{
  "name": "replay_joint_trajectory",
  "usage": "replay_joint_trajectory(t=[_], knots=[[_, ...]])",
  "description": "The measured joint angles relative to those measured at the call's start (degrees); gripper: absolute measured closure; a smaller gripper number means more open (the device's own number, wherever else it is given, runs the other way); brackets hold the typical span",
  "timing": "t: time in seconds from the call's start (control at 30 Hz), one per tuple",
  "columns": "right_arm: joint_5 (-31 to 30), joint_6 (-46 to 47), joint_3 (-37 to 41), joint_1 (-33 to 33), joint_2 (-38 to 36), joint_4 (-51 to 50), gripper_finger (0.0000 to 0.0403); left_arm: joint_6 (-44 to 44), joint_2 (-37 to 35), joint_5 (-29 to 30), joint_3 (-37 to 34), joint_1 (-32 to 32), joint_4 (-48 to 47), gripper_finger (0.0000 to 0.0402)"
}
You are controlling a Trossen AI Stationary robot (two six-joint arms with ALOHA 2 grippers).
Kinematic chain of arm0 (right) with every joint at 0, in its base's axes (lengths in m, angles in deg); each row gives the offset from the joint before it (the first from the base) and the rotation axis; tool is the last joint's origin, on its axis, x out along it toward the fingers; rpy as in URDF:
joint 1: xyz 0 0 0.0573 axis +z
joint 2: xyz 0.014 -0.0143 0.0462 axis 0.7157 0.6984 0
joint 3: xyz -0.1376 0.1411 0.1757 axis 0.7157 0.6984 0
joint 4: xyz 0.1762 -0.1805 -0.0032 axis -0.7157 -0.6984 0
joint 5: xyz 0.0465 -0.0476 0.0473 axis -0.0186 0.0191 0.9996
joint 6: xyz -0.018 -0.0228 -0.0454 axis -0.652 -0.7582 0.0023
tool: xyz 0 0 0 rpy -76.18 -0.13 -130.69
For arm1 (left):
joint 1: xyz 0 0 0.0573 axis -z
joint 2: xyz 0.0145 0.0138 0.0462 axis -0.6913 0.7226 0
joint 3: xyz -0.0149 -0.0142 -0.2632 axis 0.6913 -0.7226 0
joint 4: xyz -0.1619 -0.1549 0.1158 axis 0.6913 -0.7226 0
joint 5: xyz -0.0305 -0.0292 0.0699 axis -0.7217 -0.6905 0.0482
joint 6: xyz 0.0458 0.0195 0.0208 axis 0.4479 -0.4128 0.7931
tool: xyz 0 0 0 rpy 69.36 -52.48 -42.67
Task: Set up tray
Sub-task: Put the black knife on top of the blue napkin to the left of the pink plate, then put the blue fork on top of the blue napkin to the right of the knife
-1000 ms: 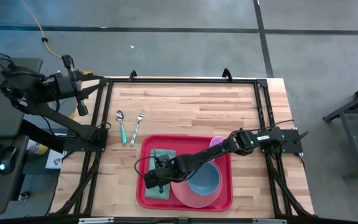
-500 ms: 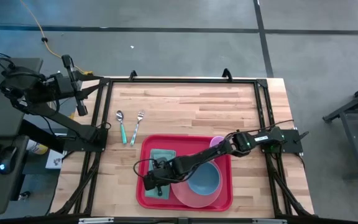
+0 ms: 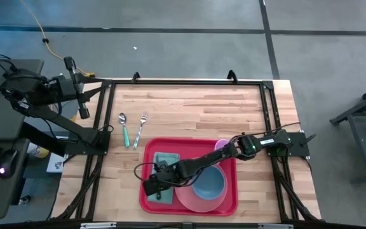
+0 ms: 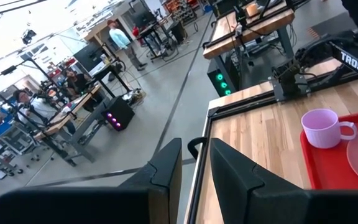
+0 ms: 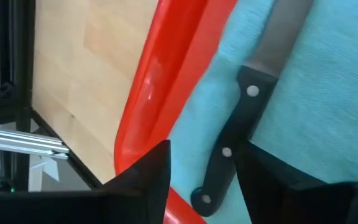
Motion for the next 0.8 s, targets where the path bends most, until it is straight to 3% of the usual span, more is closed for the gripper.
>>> replay_joint_trajectory(t=[0.2, 0.47, 0.8], knots=[[-1.0, -0.3, 0.0, 0.0, -0.2, -0.3, 0.0243, 0.0, 0.0, -0.6, 0.0, 0.0, -0.3, 0.0284], [-1.9, -2.6, 0.0, 0.0, -2.8, -3.6, 0.0262, 0.0, 0.0, -1.5, 0.0, 0.0, -0.3, 0.0284], [-11.2, -8.8, -0.1, -0.5, -12.1, -14.6, 0.0265, 0.0, 0.0, -1.6, 0.0, 0.0, -0.8, 0.0284]])
